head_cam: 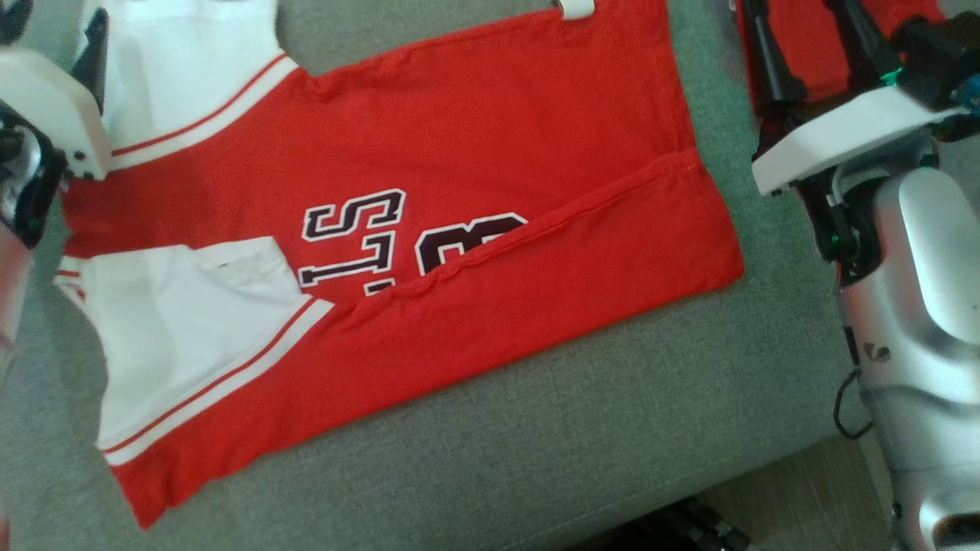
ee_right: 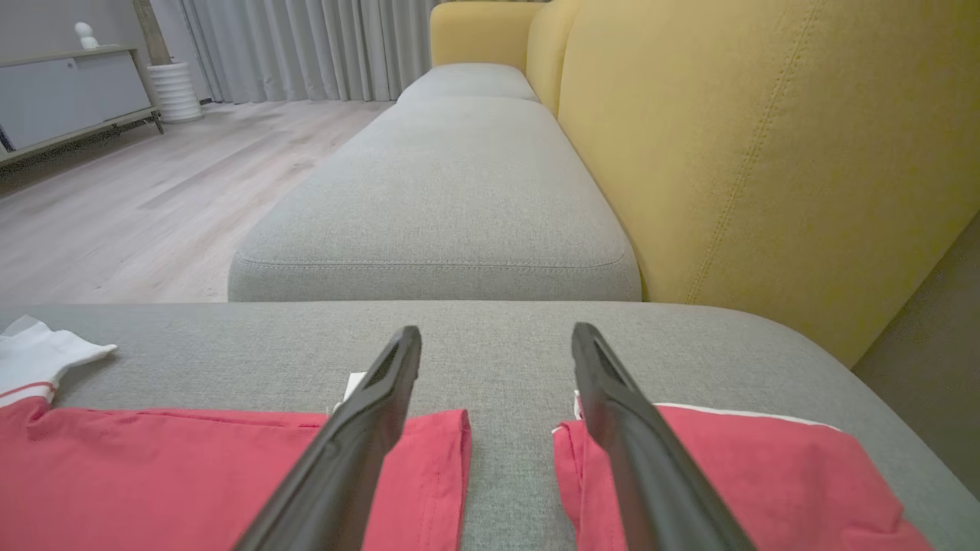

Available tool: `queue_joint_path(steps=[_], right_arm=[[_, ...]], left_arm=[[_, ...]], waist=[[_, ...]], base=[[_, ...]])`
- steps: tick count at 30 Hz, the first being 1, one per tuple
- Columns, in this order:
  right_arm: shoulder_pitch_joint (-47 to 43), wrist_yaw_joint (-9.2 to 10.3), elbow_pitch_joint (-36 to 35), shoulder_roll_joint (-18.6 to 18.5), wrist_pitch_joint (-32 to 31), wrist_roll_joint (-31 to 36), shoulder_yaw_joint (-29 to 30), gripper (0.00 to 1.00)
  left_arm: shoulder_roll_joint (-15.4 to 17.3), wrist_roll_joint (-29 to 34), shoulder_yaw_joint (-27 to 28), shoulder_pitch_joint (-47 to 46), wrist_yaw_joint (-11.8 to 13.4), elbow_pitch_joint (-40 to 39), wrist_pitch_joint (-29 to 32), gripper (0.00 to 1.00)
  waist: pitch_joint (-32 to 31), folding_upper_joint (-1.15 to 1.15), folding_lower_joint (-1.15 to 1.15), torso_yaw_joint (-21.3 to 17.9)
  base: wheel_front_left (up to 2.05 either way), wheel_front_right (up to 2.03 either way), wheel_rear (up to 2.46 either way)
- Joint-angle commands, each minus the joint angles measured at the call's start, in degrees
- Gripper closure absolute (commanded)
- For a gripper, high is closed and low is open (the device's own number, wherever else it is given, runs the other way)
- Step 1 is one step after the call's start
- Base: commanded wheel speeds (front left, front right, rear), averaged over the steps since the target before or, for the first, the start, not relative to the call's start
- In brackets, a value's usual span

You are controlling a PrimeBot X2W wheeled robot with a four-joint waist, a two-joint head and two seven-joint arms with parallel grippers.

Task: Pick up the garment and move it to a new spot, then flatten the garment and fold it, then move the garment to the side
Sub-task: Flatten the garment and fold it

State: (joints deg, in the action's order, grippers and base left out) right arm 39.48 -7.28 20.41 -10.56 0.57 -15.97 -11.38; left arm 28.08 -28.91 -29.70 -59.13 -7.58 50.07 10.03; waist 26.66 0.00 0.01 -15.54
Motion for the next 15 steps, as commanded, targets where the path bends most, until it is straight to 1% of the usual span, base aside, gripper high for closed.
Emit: queue_joint_path(steps=[1, 8, 13, 14, 15], right_arm=[[1.8, -0.21, -1.3, 0.4, 0.6, 0.2, -0.7, 0.00], [3.2, -0.21, 0.0, 0.5, 1.6, 0.3, -0.6, 0.00], [3.7, -0.21, 0.5, 0.5, 1.9, 0.4, -0.8, 0.00], [3.7, -0.21, 0.6, 0.4, 1.8, 0.5, -0.8, 0.00], [3.8, -0.21, 0.7, 0.2, 1.8, 0.5, -0.8, 0.00]], left_arm=[[3.2, -1.0, 0.1, -4.0, 0.1, -0.6, 0.4, 0.00], [3.9, -3.6, -4.8, -6.8, 0.1, 2.6, 4.0, 0.00], [2.9, -6.2, -6.4, -7.6, 0.1, 4.7, 6.2, 0.00], [2.7, -7.2, -6.8, -7.5, 0.1, 4.7, 6.9, 0.27], [2.5, -8.3, -7.1, -7.4, 0.1, 4.5, 7.3, 0.79]], waist=[[2.2, 0.00, -0.01, -1.4], [3.7, 0.00, -0.01, -1.7], [4.0, 0.00, -0.01, -1.8], [3.9, 0.00, -0.01, -1.8], [3.8, 0.00, -0.01, -1.8]], base=[[0.00, 0.00, 0.00], [0.00, 0.00, 0.00], [0.00, 0.00, 0.00], [0.00, 0.00, 0.00], [0.00, 0.00, 0.00]])
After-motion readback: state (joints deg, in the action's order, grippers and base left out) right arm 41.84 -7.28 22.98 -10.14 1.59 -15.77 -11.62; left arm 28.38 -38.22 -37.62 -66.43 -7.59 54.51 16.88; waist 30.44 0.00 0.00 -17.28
